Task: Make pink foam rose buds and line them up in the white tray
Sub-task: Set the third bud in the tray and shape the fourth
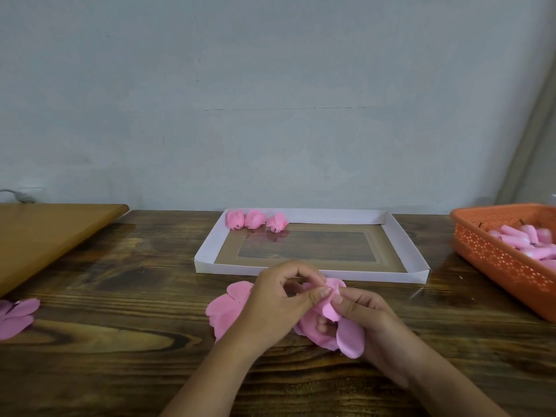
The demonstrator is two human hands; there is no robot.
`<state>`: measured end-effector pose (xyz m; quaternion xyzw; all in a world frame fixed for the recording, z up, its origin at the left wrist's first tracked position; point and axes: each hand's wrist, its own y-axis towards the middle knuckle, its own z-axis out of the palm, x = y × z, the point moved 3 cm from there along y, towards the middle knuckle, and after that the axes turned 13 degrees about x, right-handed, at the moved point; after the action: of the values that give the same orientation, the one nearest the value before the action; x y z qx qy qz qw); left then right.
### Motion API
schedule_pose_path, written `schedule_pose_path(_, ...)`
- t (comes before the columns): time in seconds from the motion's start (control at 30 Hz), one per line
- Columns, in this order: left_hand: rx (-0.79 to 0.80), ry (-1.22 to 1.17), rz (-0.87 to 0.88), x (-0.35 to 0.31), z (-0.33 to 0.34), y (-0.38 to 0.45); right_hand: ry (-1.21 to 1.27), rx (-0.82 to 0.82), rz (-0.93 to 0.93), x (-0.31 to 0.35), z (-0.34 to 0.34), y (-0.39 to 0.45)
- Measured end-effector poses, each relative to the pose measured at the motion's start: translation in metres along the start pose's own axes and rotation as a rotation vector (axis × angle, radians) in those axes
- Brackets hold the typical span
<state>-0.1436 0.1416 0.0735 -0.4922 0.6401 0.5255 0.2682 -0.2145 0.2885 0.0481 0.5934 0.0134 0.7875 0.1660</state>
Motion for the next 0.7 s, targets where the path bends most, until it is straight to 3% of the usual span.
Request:
schedule_pose_path(0.33,0.041,-0.094,-0.142,0.004,0.000,0.002,-0.008,-0.115,-0.055,0.001,-0.008,-0.002)
schedule_pose_path(0.7,0.024,-0.134,-0.133,0.005,0.000,0.001,-0.054,-0.130,-0.044,-0.001,-0.010,-0.001)
